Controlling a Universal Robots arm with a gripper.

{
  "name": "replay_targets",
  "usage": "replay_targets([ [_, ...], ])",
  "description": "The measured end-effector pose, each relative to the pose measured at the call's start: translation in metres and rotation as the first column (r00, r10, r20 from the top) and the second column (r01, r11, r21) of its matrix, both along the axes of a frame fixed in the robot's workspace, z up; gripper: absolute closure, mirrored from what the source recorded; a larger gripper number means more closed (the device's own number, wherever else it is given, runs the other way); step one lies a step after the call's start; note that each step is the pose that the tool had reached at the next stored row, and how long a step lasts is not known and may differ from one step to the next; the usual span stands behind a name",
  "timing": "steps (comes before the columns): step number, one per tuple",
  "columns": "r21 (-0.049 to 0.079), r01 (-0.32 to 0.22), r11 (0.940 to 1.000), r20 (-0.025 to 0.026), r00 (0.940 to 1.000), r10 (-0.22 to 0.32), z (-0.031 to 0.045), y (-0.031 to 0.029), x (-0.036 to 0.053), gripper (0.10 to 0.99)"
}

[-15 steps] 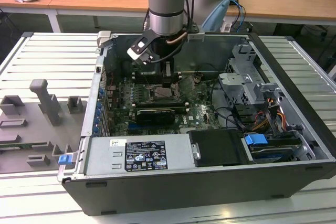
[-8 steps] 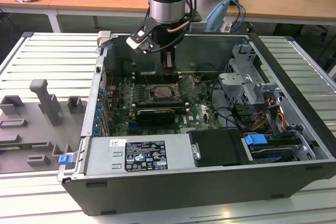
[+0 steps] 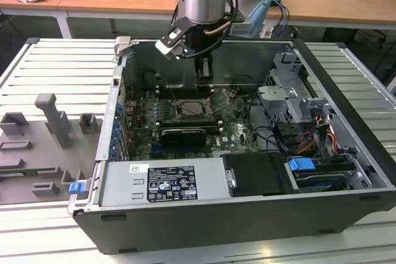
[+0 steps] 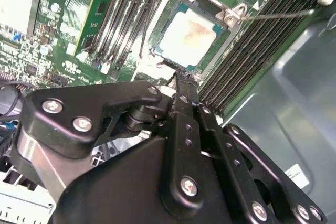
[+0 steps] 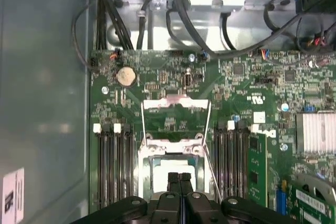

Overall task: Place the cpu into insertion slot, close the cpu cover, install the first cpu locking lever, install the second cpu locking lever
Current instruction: 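Close the cpu cover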

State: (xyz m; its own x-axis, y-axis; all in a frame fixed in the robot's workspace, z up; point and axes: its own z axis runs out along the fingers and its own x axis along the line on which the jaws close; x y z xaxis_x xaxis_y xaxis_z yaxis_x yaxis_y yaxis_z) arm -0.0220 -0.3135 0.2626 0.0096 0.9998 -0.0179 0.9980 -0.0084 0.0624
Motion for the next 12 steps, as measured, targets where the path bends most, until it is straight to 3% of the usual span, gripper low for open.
replay_targets([
  [1,0.000,0.000,1.0000,-0.0005,1.0000,0.000,0.0000,0.0000,0.0025,0.980],
  [3,0.000,0.000,1.0000,-0.0040,1.0000,0.000,-0.0003,0.0001,0.0316,0.980],
  [5,0.000,0.000,1.0000,-0.0042,1.0000,0.000,-0.0013,0.0004,0.0440,0.980],
  [7,0.000,0.000,1.0000,-0.0044,1.0000,0.000,-0.0023,0.0008,0.0527,0.980],
  [12,0.000,0.000,1.0000,-0.0046,1.0000,0.000,-0.0031,0.0011,0.0603,0.980],
])
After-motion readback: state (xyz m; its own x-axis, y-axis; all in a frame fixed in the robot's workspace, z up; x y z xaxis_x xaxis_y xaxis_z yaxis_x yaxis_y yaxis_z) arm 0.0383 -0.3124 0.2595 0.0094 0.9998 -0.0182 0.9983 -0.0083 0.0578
